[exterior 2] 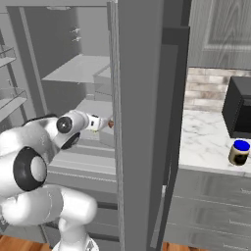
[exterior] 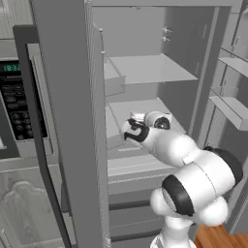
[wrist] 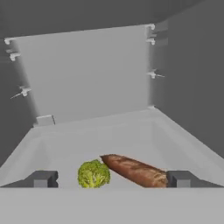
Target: Place the mustard and mayonnaise from the counter to the top shelf of the fridge. If the existing items in the fridge are on the top shelf, move them to other shelves.
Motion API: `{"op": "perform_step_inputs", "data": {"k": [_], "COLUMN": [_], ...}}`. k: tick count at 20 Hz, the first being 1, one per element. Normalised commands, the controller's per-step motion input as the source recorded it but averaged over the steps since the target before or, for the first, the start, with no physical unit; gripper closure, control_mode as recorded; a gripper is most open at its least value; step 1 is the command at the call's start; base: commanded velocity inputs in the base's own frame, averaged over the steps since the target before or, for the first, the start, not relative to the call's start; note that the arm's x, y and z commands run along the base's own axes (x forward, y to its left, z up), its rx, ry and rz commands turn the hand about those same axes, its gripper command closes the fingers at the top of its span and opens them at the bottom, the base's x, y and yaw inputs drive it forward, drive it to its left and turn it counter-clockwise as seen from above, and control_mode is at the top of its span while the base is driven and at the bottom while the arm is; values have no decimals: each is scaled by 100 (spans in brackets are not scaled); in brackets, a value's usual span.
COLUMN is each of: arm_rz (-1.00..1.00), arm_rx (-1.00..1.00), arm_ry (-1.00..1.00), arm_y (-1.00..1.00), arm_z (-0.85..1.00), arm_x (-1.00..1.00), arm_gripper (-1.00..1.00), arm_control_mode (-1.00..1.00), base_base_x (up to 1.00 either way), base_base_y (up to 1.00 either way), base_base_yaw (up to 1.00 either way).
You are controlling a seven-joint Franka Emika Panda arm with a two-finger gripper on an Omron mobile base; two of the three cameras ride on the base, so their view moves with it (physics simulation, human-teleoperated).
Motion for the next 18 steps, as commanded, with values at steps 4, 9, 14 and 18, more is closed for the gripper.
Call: {"op": "perform_step_inputs", "data": {"k": [4, 9, 14, 18], "arm_rz": [0, 0, 0, 1], "arm_rx": [2, 0, 4, 0], "arm_ry": [6, 16, 27, 25], "arm_y": [0, 1, 3, 0], "arm_z": [100, 100, 100, 77], "arm_x": [-100, -100, -100, -100], "arm_gripper": [-100, -100, -100, -100], "arm_control_mode": [-100, -100, -100, -100], "base_base_x": [0, 0, 0, 0], "base_base_y": [0, 0, 0, 0], "base_base_yaw": [0, 0, 0, 0]}}
